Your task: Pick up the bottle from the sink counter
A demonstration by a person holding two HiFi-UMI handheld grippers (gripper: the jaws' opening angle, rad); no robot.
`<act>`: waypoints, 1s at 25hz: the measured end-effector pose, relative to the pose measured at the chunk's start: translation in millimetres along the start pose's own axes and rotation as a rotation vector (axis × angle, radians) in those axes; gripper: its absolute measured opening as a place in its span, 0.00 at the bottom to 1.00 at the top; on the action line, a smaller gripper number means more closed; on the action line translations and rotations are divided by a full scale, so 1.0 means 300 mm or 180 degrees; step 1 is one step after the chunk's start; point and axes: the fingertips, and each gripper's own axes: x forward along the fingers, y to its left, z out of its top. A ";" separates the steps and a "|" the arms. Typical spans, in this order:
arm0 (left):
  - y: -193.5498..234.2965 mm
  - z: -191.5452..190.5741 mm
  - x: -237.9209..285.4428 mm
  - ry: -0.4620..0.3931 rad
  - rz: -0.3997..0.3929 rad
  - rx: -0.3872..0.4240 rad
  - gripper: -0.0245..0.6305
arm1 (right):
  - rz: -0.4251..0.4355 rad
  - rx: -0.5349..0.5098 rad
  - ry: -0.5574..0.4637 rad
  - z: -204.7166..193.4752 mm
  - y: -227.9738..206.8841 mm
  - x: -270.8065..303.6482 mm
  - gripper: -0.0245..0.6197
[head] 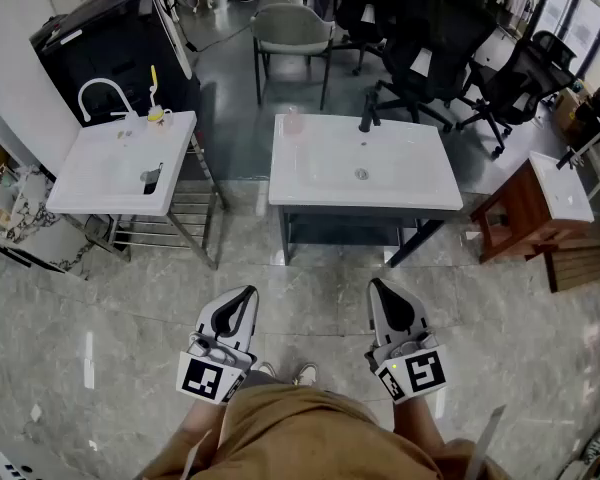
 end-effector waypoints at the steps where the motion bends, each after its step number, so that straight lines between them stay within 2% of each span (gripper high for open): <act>1: 0.005 -0.002 0.006 -0.0001 -0.0001 -0.0011 0.04 | 0.0002 0.0007 0.0000 -0.003 -0.004 0.012 0.04; 6: 0.052 -0.024 0.013 0.0089 0.0040 -0.0105 0.04 | 0.0068 0.0022 0.0024 -0.012 0.010 0.072 0.04; 10: 0.082 -0.013 0.025 0.0002 0.0072 -0.0023 0.04 | 0.0139 0.0018 0.0056 -0.015 0.021 0.107 0.04; 14: 0.083 -0.018 0.042 0.0019 0.0074 -0.0013 0.04 | 0.0117 0.0128 0.0099 -0.029 -0.012 0.118 0.04; 18: 0.073 -0.021 0.065 0.0033 0.0101 -0.0003 0.04 | 0.0047 0.0073 0.0130 -0.043 -0.056 0.109 0.04; 25: 0.028 -0.043 0.104 0.0060 0.0171 0.0003 0.04 | 0.0118 0.0086 0.0121 -0.070 -0.113 0.110 0.04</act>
